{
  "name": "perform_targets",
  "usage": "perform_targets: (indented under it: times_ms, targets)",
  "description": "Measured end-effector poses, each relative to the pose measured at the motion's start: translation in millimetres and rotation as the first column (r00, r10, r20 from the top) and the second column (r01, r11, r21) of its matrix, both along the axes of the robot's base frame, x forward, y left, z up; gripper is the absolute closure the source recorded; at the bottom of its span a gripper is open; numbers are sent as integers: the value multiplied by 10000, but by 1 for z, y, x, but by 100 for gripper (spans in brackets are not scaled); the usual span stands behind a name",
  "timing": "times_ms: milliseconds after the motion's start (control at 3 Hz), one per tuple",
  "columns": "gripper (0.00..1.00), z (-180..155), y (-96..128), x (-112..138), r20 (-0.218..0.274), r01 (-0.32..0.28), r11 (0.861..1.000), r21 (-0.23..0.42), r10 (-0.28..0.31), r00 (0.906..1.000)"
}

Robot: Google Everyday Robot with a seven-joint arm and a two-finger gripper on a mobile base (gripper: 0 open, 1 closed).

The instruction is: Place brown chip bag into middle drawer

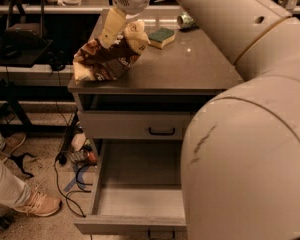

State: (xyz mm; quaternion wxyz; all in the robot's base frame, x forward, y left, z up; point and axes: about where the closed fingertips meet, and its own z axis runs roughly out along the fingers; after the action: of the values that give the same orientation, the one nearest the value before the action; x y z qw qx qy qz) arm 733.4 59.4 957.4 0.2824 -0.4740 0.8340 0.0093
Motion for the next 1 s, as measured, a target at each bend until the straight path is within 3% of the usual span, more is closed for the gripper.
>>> perform_targets:
  times_ms: [333,1000]
  targets:
    - [0,-13,5,5,-334,228,9997,-21,-229,9992]
    - [41,-46,2,8,-1187,652,9942,854,-548,9914]
